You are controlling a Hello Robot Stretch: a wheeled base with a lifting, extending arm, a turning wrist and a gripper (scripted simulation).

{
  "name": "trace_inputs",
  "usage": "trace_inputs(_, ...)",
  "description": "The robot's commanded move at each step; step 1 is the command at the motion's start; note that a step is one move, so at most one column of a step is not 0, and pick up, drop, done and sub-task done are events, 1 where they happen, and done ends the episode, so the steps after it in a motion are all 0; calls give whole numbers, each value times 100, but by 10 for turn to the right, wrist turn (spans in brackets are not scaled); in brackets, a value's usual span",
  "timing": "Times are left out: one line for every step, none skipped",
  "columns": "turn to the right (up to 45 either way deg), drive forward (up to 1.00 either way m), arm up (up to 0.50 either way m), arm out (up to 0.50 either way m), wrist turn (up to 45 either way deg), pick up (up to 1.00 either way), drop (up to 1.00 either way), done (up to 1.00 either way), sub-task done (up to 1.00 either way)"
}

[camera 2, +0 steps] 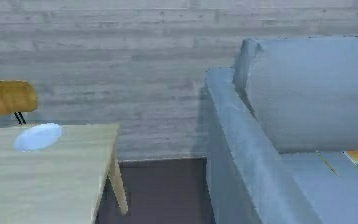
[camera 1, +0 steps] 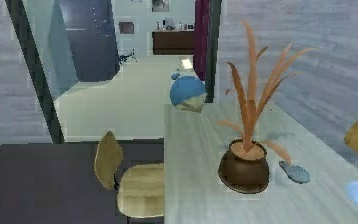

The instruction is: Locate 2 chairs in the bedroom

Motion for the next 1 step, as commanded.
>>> trace_inputs(-450,0,0,0,0,0,0,0,0)
